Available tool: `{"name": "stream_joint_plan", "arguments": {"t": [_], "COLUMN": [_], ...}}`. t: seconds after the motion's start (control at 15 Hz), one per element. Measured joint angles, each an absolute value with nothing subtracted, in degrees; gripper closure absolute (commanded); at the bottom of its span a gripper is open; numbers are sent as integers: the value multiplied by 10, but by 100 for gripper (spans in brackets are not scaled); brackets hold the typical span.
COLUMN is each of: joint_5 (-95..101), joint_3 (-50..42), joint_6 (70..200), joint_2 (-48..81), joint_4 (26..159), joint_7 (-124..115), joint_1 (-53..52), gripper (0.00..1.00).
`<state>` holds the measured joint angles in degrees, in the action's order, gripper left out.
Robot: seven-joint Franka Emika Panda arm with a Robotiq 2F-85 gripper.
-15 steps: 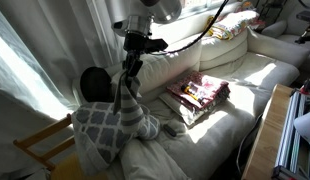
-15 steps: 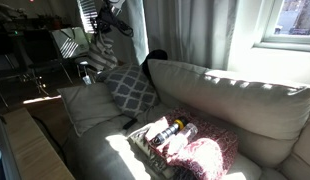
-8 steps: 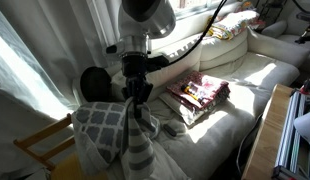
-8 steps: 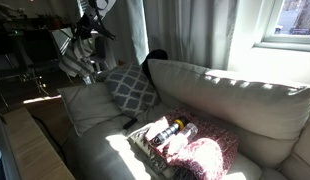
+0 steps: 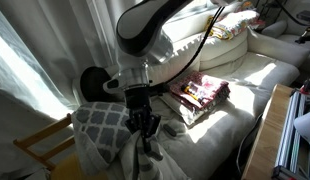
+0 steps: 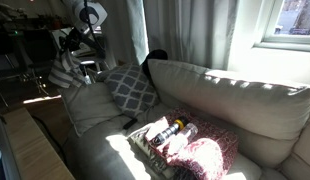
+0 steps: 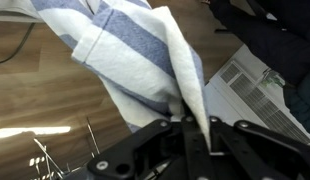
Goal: Put the grey towel on the pillow to the left
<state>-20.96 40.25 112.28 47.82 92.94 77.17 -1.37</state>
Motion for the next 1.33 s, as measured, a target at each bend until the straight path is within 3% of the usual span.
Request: {"name": "stream_joint_plan", "arguments": {"t": [0.53, 1.33], "joint_5": [-242, -280], "joint_3": [386, 364], "joint_6": [1124, 1134], "joint_2": [547, 630], "joint_4": [834, 778], "joint_7": [807, 918], "joint_1": [-80, -86], "gripper": [99, 99]}}
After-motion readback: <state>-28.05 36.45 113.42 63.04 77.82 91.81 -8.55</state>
